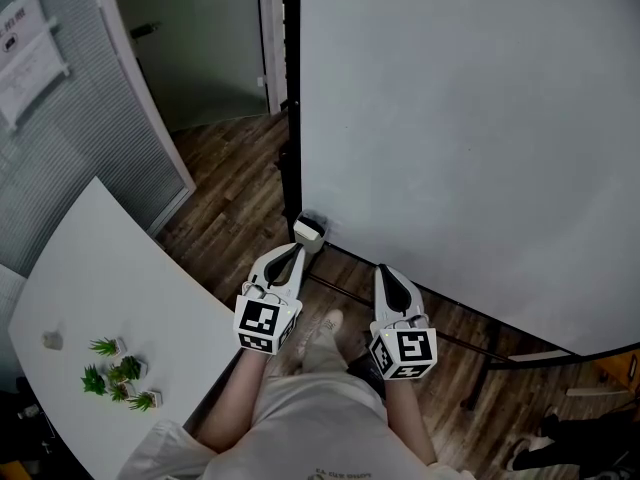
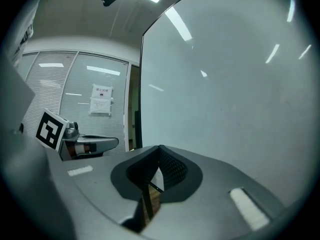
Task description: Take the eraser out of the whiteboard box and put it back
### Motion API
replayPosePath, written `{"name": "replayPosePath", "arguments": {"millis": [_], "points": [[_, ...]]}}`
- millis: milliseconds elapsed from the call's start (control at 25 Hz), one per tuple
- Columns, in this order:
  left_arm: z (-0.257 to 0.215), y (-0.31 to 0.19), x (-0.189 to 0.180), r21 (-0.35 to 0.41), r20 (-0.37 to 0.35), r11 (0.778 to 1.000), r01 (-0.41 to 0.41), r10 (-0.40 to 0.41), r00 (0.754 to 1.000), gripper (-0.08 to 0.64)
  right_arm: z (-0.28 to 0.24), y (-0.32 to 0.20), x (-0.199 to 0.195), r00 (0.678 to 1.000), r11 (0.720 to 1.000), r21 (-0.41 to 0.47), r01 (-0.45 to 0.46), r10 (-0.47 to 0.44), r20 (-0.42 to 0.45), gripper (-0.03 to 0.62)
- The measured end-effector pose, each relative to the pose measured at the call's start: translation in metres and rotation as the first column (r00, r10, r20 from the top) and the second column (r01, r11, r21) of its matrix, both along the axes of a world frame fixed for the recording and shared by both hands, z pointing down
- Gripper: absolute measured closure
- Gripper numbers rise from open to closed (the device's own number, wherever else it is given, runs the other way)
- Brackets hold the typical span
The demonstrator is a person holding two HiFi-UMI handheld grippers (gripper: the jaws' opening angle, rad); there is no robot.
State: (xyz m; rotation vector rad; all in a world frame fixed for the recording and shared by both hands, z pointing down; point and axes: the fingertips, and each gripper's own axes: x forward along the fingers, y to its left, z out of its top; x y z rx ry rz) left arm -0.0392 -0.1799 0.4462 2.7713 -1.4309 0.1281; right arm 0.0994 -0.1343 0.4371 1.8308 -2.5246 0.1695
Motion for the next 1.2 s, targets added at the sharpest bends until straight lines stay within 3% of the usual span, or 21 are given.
{"name": "replayPosePath", "arguments": {"millis": [240,1200], "points": [[0.0003,-0.0011,0.0026,-0.005,-0.005,1.000,-0.006,0.006,1.000,0.557,-0.0062,0.0012,0.0027,1.000,0.999,0.031,-0.010,0.010,-0.017,0.581],[0.0024,-0.0012,-0.0058,-0.015,-0.013,1.000,-0.007,0.007,1.000,0.557,-0.0033,0.0009,-0.0040,1.000,1.000,0.015,-0.012,0.013,-0.020,0.581]]}}
